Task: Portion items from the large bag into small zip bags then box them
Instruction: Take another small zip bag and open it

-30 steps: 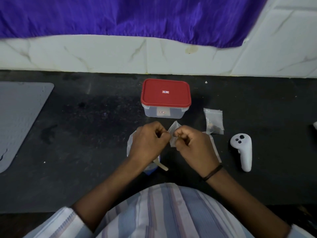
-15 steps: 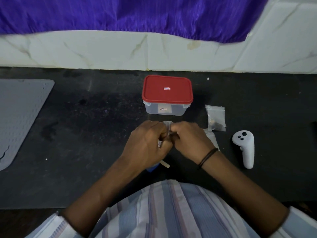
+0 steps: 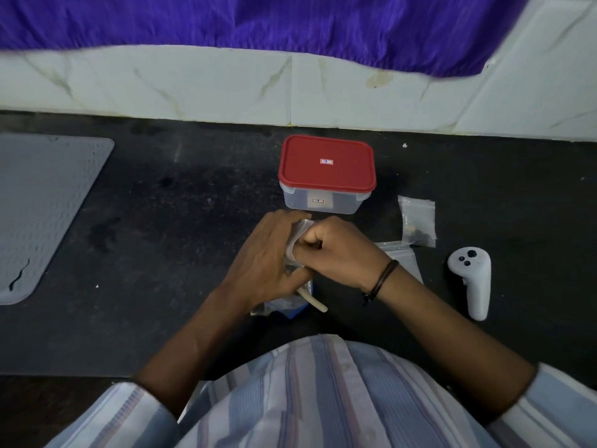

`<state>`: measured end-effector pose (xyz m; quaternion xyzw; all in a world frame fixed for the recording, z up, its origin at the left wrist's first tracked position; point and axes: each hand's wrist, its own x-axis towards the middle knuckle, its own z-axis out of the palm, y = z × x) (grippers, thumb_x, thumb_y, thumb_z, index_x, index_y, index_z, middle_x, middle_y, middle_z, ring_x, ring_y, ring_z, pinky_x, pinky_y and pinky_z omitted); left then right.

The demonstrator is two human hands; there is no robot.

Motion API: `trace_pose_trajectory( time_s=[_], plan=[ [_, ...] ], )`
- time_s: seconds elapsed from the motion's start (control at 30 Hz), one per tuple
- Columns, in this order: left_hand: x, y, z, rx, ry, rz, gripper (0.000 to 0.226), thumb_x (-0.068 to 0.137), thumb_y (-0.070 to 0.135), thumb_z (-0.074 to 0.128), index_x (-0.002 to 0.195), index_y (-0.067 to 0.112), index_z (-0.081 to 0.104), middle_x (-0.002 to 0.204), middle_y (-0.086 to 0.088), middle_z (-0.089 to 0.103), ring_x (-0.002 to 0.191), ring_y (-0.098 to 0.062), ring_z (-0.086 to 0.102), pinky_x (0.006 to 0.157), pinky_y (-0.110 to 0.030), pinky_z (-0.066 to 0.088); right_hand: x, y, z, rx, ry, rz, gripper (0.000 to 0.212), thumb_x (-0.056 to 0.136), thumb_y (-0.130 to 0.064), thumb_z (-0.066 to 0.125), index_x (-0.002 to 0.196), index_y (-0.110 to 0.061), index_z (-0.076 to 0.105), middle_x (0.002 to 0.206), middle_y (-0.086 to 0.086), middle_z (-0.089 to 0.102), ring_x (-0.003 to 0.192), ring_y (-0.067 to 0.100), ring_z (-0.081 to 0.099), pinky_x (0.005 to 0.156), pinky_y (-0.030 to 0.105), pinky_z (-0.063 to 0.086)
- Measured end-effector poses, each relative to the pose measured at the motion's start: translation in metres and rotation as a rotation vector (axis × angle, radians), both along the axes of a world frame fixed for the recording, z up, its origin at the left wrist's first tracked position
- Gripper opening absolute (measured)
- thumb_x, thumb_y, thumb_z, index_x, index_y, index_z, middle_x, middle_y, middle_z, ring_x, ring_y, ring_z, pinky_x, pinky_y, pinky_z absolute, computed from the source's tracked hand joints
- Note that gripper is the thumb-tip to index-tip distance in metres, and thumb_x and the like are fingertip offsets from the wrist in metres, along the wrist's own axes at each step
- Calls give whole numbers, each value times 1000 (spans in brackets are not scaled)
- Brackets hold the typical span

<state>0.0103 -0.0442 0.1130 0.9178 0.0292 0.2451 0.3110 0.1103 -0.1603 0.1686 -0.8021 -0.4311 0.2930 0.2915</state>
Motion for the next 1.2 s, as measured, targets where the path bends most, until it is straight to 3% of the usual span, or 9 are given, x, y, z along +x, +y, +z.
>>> trace_pose_trajectory(
  time_s=[0.13, 0.27, 0.4, 0.5, 0.6, 0.7, 0.87, 1.0, 1.2],
  plan=[
    [-1, 4, 1, -92, -49, -17, 41, 71, 25, 63, 107, 6, 59, 97, 5, 56, 83, -8, 55, 75, -15, 39, 1, 2, 1, -18, 128, 27, 37, 86, -36, 62, 66, -5, 64, 57, -2, 54, 51, 5, 47, 55, 27, 39],
    [-4, 10, -4, -90, -23, -44, 43, 72, 24, 65, 111, 9, 56, 96, 1, 58, 79, -10, 56, 68, -21, 45, 1, 5, -2, -64, 215, 135, 27, 92, -27, 57, 89, -2, 66, 78, 8, 63, 68, 12, 55, 70, 44, 51],
    [-7, 10, -8, -24, -5, -9, 45, 74, 29, 67, 114, 14, 54, 97, -2, 63, 82, -12, 60, 70, -27, 48, -2, 5, 2, -104, 397, 186, 22, 98, -10, 48, 112, -5, 64, 106, -2, 63, 92, 3, 60, 77, 9, 50],
    [-7, 9, -5, 6, -34, 17, 45, 75, 32, 65, 113, 8, 58, 97, -4, 64, 85, -12, 58, 76, -19, 45, -5, 6, -6, -7, 309, 21, 19, 91, -7, 51, 93, 2, 67, 94, 18, 68, 84, 21, 66, 80, 37, 55],
    [-5, 7, -3, 3, -64, 51, 41, 75, 28, 64, 110, 7, 61, 96, -4, 62, 85, -12, 56, 79, -11, 38, -9, 9, -10, 66, 5, -23, 29, 88, -15, 58, 60, -11, 58, 64, 4, 58, 57, 4, 52, 57, 18, 45],
    [-3, 8, -3, 21, -79, 82, 39, 76, 29, 64, 109, 10, 59, 94, -5, 63, 84, -13, 56, 77, -16, 39, -11, 10, -6, 71, -128, -23, 39, 89, -19, 61, 52, -23, 50, 55, -8, 52, 51, 3, 49, 50, 14, 37],
    [-3, 9, -5, -6, -63, 81, 45, 74, 34, 65, 113, 15, 55, 101, 1, 62, 91, -2, 51, 83, -6, 34, -10, 15, 2, 0, -84, 23, 38, 92, -16, 58, 56, -28, 54, 59, -11, 56, 55, 3, 55, 52, 16, 41],
    [-5, 14, -6, 10, 0, 66, 51, 72, 33, 66, 117, 11, 59, 106, -1, 66, 94, -9, 59, 85, -6, 36, -7, 20, 5, -98, 96, 56, 24, 95, -9, 45, 81, -7, 65, 83, 8, 65, 80, 20, 63, 76, 37, 54],
    [-5, 14, -13, 44, 37, 29, 48, 72, 37, 67, 112, 10, 63, 99, 0, 68, 88, -11, 60, 79, -19, 43, -12, 22, 2, -208, 242, 62, 27, 97, -2, 36, 96, -4, 63, 84, 4, 52, 85, 16, 49, 70, 19, 41]
  ],
)
